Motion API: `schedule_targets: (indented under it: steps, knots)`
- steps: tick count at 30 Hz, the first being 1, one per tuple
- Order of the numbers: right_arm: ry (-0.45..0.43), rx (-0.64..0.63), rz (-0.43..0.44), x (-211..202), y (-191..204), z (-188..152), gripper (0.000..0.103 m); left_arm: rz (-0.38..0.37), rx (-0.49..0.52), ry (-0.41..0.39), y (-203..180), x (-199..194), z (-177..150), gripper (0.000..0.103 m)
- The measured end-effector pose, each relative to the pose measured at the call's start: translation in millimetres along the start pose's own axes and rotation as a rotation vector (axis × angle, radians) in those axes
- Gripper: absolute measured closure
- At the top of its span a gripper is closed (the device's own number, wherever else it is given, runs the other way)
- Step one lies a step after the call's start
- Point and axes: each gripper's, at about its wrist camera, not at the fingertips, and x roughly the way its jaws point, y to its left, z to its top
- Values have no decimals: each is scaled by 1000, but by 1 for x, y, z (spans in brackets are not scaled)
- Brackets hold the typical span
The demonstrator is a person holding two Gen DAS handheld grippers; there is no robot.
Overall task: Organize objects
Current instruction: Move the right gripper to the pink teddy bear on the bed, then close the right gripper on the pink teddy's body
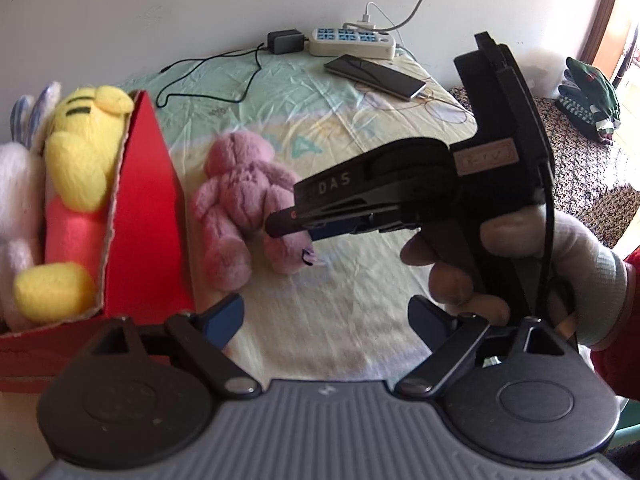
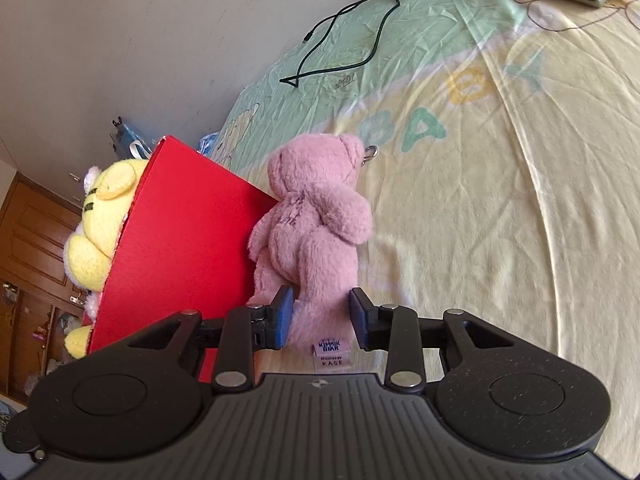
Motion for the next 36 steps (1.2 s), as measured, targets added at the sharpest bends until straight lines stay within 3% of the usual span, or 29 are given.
schedule_targets:
  steps: [9,16,28,36]
  knots:
    - [-2,3,13,3,-8,0,75,1,13,10,-2,3,2,13]
    - [-20,18,9,-22,-16,-8,78,-22,40,5,-1,-3,2,13]
    - [18,61,-27,-78,-27,-71,80,-115,96,15,-15,-8,-13,10]
    - [-24,63,-48,-109,-32,-93,80,-164,147,34,-30,2,-19,9]
